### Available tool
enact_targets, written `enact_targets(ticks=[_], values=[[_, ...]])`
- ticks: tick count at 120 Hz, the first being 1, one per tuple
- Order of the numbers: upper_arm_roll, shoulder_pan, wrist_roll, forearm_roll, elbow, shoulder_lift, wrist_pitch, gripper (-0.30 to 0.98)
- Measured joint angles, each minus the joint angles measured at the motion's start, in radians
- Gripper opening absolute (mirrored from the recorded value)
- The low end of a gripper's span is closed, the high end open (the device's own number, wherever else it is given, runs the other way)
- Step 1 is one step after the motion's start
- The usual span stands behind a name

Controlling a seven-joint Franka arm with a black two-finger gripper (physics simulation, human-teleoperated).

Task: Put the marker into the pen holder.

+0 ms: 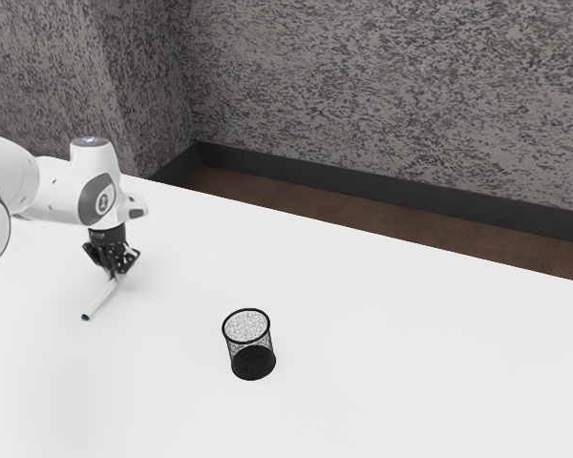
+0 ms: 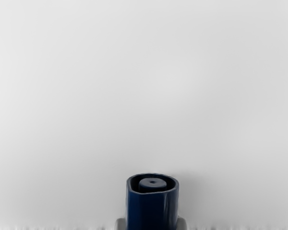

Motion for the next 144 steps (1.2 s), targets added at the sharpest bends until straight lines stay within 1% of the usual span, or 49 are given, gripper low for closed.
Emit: enact_targets(ticks=[5,11,22,33,43,53,71,81,95,120,144], values=[[-0.001,-0.001,-0.003,0.002,-0.006,-0.025,-0.001,-0.07],[-0.008,-0.008,-0.006,0.005,-0.026,-0.086,-0.007,-0.08],[-0.086,-0.022,-0.014,0.009,-0.085,-0.250,-0.028,-0.09],[-0.120,-0.109,-0.021,0.005,-0.104,-0.361,-0.059,-0.10],[-0.130,-0.189,-0.026,-0.014,-0.106,-0.405,-0.082,-0.10],[-0.159,-0.233,-0.029,-0.052,-0.098,-0.419,-0.097,-0.10],[-0.230,-0.250,-0.032,-0.112,-0.090,-0.432,-0.112,-0.10],[-0.241,-0.268,-0.033,-0.136,-0.080,-0.412,-0.116,-0.10],[-0.242,-0.322,-0.034,-0.166,-0.069,-0.383,-0.116,-0.10],[-0.240,-0.350,-0.039,-0.184,-0.072,-0.318,-0.071,-0.10],[-0.240,-0.345,-0.048,-0.186,-0.151,-0.326,-0.014,-0.10]])
